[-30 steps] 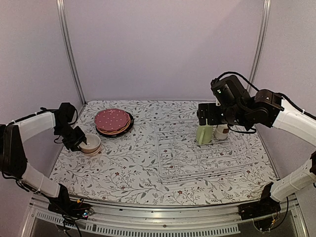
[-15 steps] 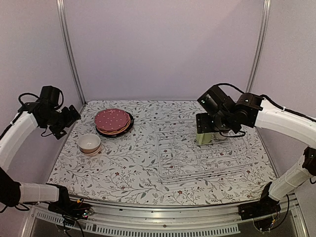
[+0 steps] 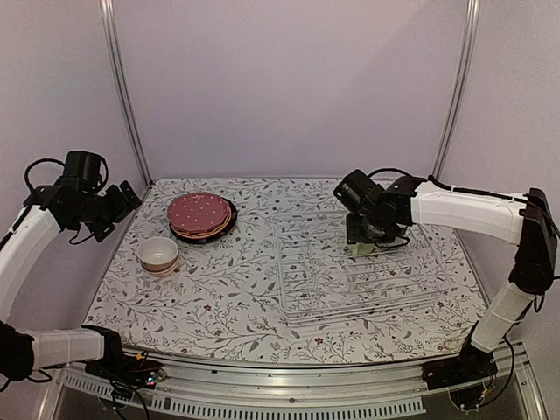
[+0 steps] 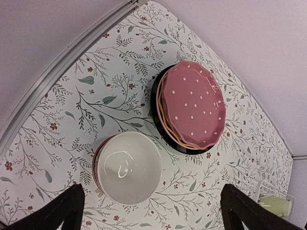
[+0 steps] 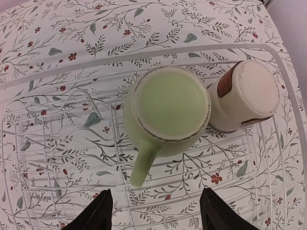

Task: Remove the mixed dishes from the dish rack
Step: Grab the cup from the dish rack.

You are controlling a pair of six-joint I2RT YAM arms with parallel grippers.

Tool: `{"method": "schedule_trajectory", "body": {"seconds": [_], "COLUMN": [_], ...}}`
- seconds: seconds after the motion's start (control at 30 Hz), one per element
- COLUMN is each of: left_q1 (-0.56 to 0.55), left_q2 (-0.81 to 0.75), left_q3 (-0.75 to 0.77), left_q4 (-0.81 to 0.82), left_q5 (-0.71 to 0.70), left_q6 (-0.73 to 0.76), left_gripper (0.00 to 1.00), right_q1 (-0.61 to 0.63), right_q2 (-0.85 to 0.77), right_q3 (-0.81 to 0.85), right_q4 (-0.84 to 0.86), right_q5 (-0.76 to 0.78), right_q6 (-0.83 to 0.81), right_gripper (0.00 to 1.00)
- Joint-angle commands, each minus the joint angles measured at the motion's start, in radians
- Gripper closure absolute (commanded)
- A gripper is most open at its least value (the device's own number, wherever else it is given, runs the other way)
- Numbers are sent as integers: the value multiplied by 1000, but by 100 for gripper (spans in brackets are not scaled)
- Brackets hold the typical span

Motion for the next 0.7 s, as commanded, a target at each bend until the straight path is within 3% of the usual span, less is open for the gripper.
{"method": "schedule_trajectory", "body": {"seconds": [0.0,0.43,0.67], "left_q1": [-11,-12,-12], "left_q2": [-13,-25,-33], "left_q3": [-18,-30,-36], "left_q4": [14,16,25], "left_q5": [-8,-23,-23], "left_q6": [13,-13,-24], "left_gripper": [0,1,0], "right_q1": [-10,-21,-48], "right_q2": [71,196,225], "right_q3": [10,69,41], "right_q4": [64,83,79], "right_q5": [-8,26,31], "right_q6": [38,85,106], "right_gripper": [37,34,42]}}
